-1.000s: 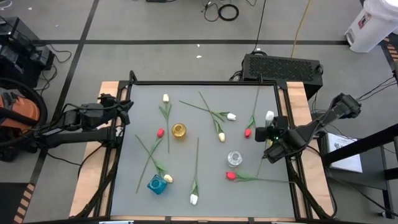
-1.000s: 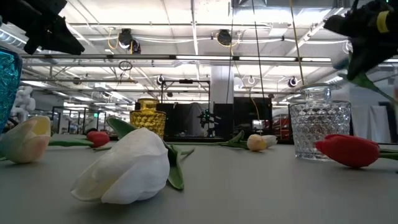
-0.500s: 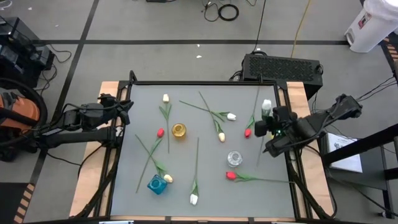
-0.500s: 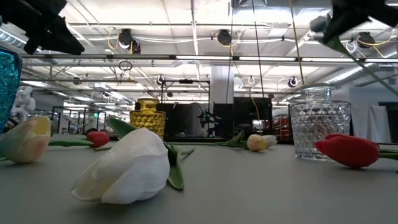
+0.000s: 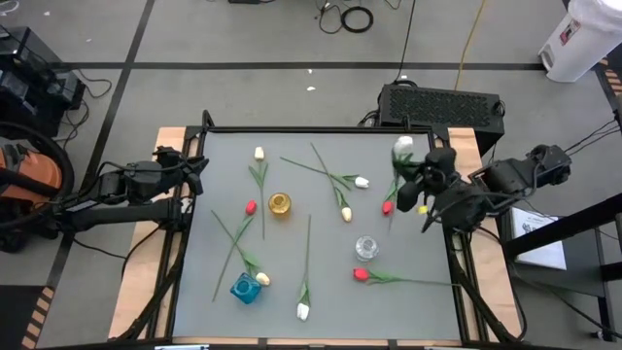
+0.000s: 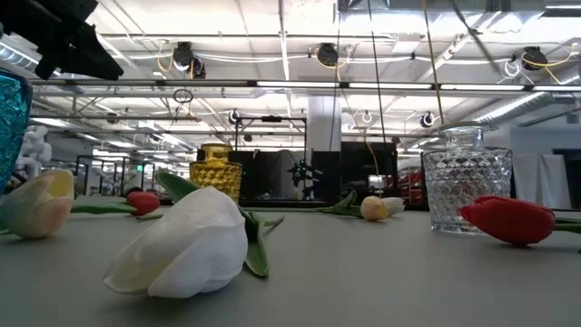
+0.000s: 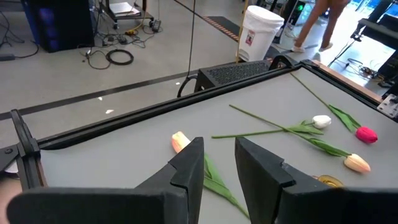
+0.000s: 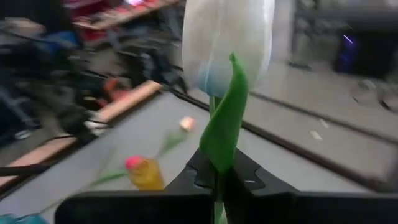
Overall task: Sort flowers into vase by color
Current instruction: Put the bottom right white tulip into the yellow vase
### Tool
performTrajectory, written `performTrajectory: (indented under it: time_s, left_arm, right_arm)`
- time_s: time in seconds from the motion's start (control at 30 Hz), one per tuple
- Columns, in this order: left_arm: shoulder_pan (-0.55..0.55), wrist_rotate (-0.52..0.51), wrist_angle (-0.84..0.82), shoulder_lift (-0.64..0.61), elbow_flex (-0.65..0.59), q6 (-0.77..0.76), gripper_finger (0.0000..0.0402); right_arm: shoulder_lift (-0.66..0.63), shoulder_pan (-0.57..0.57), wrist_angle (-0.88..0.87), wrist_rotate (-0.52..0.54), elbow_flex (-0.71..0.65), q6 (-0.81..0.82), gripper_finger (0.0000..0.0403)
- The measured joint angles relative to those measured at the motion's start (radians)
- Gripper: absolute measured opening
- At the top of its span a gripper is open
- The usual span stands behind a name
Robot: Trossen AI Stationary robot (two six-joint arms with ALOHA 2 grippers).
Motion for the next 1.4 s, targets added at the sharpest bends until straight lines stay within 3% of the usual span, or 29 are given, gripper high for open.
performTrajectory:
  time_s: [0.13, 0.33, 0.77, 1.4]
  left_arm:
    - [0.000, 0.000, 0.000, 0.000, 0.000, 0.000, 0.0098]
    - [0.000, 0.000, 0.000, 0.000, 0.000, 0.000, 0.0098]
    - [0.000, 0.000, 0.000, 0.000, 0.000, 0.000, 0.0098]
    - [0.000, 0.000, 0.000, 0.000, 0.000, 0.000, 0.0098]
  right_arm:
    - [0.012, -0.003, 0.231, -0.005, 0.000, -0.246, 0.0000]
    - [0.038, -0.039, 0.386, -0.087, 0.000, -0.383, 0.0000]
    - [0.145, -0.128, 0.551, -0.313, 0.000, -0.488, 0.0000]
    - [0.167, -0.155, 0.606, -0.345, 0.000, -0.503, 0.0000]
